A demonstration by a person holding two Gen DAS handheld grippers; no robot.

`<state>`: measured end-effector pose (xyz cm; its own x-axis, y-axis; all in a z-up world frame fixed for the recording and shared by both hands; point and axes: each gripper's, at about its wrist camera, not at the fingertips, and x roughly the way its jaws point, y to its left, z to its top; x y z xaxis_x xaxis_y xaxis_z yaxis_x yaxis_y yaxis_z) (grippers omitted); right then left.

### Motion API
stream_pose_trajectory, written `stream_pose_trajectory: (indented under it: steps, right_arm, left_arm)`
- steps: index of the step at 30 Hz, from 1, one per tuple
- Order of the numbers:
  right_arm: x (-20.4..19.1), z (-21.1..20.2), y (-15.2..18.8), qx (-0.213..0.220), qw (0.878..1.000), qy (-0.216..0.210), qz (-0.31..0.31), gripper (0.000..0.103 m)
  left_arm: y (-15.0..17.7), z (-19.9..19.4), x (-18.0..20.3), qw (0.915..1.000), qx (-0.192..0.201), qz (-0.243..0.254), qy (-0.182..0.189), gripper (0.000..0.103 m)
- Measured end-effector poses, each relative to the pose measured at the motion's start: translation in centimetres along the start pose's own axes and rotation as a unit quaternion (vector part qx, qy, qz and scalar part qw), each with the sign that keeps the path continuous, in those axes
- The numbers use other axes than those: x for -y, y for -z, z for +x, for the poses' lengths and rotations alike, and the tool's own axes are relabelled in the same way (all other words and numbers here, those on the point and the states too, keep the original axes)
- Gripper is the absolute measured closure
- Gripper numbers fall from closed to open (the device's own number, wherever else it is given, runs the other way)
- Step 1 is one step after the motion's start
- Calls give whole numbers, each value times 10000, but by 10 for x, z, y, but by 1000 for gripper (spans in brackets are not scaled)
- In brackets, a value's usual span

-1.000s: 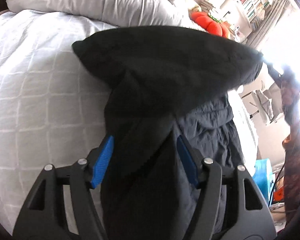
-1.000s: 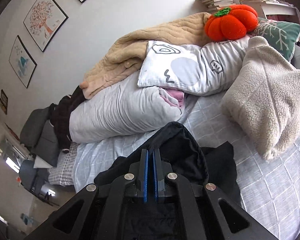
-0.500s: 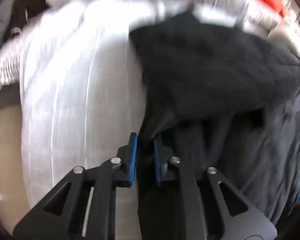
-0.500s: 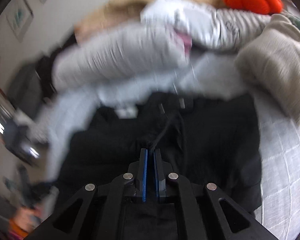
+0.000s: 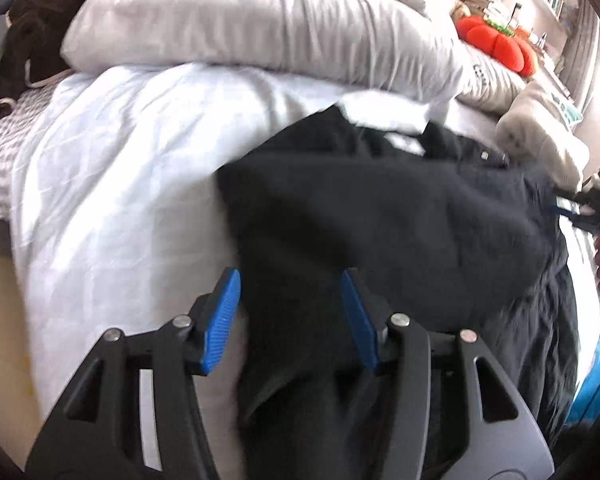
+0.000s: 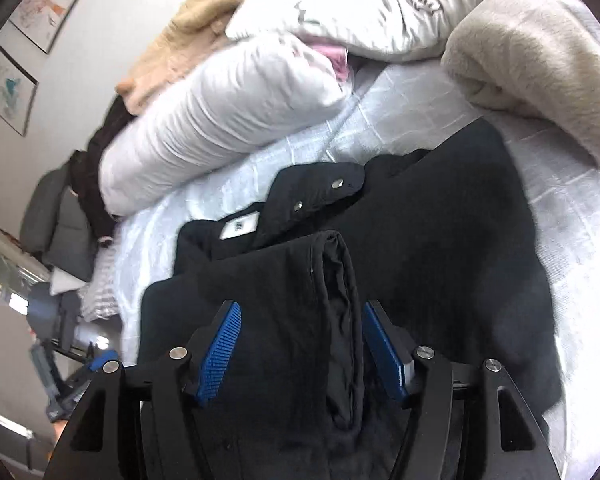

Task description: Fold large clothes

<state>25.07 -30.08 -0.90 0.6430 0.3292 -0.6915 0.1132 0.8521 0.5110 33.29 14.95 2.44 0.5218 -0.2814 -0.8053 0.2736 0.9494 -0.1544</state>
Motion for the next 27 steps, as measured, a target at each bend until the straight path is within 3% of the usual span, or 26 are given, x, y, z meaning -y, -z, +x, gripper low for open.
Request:
stream_pose_trajectory:
  steps: [1, 2, 4, 6, 10, 13, 16, 17, 18, 19, 21, 23, 27]
  right_arm:
    - [-3, 11, 0, -75, 9999, 81, -56, 71]
    - [-8, 22, 0, -163, 9996, 138, -158, 86]
    - [-23, 34, 2, -72, 9972, 488, -560, 90]
    - [-32, 38, 10, 76, 9941, 670, -850, 90]
    - [-22, 55, 21, -18, 9902, 975, -999, 80]
    - [-13, 66, 31, -323, 9877, 1026, -1136, 80]
    - [-11, 47, 37, -283, 9871, 1048, -1176, 71]
    - [-10, 37, 39, -275, 9882, 980, -1141, 68]
    - [-8, 28, 42, -263, 9892, 900, -1122, 57]
    - [-6, 16, 46, -245, 9899, 844, -1111, 45]
    - [-2, -10, 57, -183, 9899, 840, -1123, 37]
    - [5, -36, 70, -207, 9881, 960, -1180, 36]
    - [31, -77, 97, -252, 9837, 1435, -1056, 30]
  left_arm:
    - [-5, 8, 6, 9999, 12, -27, 96, 58]
    - [-7, 17, 11, 9998, 14, -48, 184, 65]
    - [-13, 38, 28, 9996, 58, 22, 291, 67]
    - [-13, 63, 37, 9997, 82, 221, -50, 67]
    - [4, 109, 8, 9954, -213, 81, -933, 74]
    - [9, 103, -21, 9959, -152, -587, -665, 78]
    - [11, 77, -26, 9961, -300, -745, -367, 77]
    - [14, 66, -26, 9963, -308, -770, -232, 73]
    - [18, 52, -26, 9964, -318, -775, -94, 69]
    - [24, 34, -24, 9968, -344, -726, 30, 57]
    - [40, 13, -18, 9965, -517, -631, 177, 46]
    - [55, 1, -13, 9961, -691, -500, 211, 45]
    - [88, -8, -9, 9943, -985, -393, -87, 45]
